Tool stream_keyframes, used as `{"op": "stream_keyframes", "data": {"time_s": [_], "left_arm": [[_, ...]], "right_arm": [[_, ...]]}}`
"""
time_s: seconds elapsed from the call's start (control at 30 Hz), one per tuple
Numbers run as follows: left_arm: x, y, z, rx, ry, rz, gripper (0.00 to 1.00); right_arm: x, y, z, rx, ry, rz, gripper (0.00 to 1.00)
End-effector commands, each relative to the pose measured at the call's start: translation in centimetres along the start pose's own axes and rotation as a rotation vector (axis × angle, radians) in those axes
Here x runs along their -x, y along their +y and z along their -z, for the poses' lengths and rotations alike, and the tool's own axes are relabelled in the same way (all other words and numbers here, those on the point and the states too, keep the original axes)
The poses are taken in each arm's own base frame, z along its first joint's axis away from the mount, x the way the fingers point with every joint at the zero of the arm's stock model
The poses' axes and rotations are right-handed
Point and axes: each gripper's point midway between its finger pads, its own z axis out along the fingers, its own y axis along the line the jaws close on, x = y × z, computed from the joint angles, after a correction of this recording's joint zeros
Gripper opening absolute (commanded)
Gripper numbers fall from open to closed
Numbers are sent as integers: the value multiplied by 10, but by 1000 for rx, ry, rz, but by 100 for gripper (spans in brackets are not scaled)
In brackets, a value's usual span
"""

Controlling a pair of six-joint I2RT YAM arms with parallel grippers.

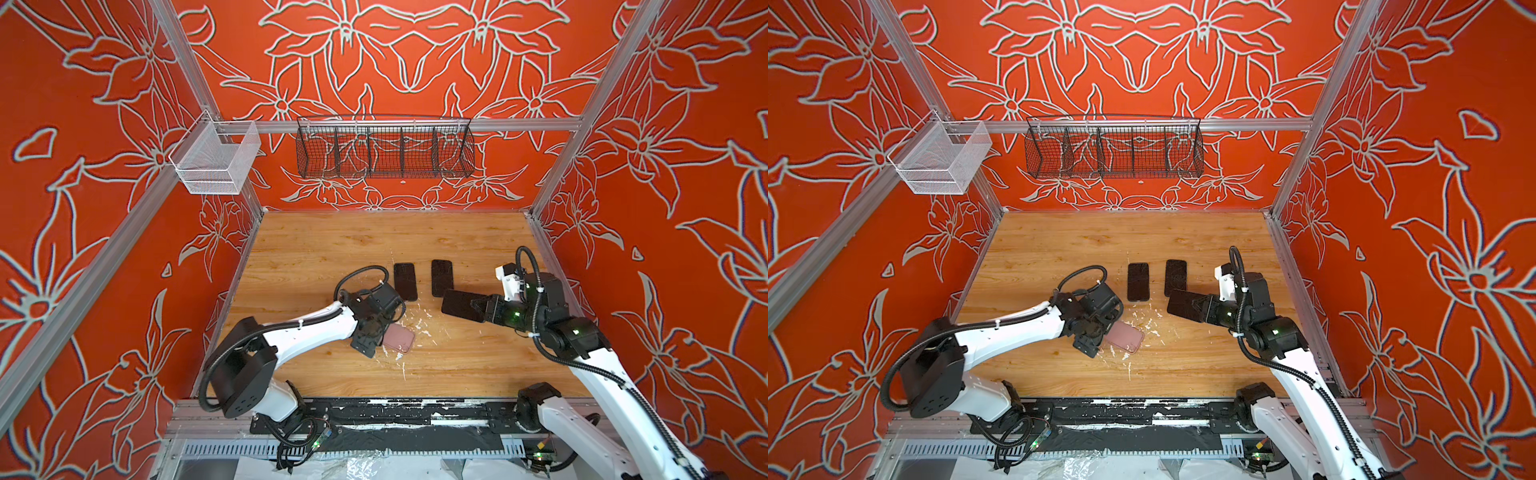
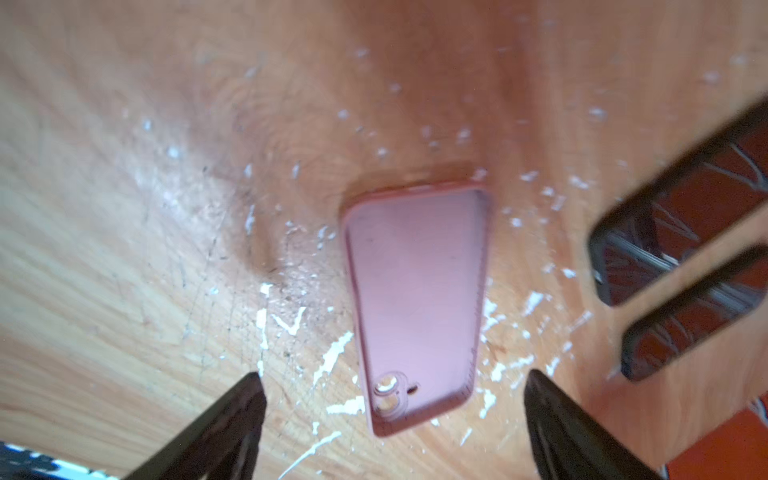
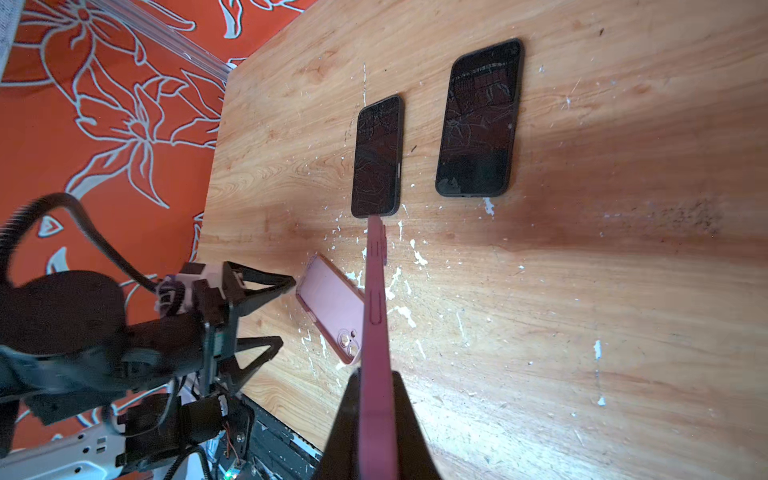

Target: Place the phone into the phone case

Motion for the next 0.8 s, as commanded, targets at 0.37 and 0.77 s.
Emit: {"op": "stream_keyframes", "data": {"time_s": [0.37, 0.77], "left_arm": [[99, -47, 53, -336, 198, -726, 97], [68, -34, -17, -348, 484, -633, 97]], "right_arm": [[-43, 61, -75, 76, -55, -204, 0], [-80, 80, -131, 95, -93, -340, 0]]}}
